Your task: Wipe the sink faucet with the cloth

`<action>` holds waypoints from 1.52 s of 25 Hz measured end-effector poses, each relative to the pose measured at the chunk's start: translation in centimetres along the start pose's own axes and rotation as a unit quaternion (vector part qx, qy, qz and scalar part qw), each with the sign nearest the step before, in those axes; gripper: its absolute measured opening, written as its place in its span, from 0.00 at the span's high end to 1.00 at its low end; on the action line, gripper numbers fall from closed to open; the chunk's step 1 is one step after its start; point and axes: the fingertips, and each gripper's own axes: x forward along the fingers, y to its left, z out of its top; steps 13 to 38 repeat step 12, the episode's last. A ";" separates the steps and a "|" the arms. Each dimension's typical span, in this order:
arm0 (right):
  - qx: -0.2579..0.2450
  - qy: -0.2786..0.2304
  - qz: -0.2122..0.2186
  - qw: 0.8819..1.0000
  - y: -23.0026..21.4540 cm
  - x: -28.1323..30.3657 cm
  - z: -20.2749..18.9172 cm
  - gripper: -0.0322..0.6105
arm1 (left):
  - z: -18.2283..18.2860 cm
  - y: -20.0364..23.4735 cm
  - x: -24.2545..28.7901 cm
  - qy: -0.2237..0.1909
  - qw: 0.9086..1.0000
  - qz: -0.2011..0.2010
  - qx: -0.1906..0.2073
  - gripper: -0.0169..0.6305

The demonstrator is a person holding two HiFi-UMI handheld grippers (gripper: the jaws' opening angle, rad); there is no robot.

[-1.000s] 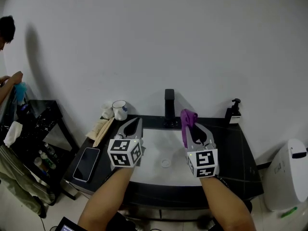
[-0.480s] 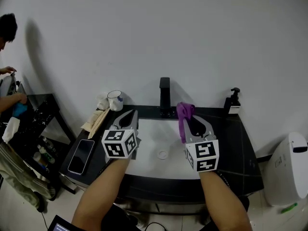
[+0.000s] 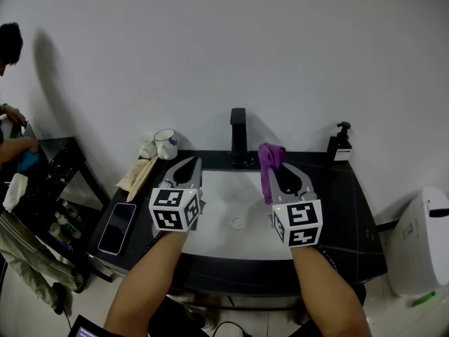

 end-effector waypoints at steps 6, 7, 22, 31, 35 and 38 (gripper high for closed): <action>-0.002 0.000 0.001 1.000 0.1 0.0 0.0 0.85 | 0.0 0.0 0.0 0.002 1.000 -0.001 0.003 0.95; -0.003 0.000 0.002 1.000 0.1 0.0 0.0 0.85 | 0.0 -0.1 0.0 0.002 1.000 -0.001 0.005 0.95; -0.004 0.002 0.002 1.000 0.2 0.1 0.0 0.85 | 0.3 -0.2 -0.4 -0.004 0.999 0.003 0.045 0.95; -0.004 0.002 0.002 1.000 0.2 0.1 0.0 0.85 | 0.3 -0.2 -0.4 -0.004 0.999 0.003 0.045 0.95; -0.004 0.002 0.002 1.000 0.2 0.1 0.0 0.85 | 0.3 -0.2 -0.4 -0.004 0.999 0.003 0.045 0.95; -0.004 0.002 0.002 1.000 0.2 0.1 0.0 0.85 | 0.3 -0.2 -0.4 -0.004 0.999 0.003 0.045 0.95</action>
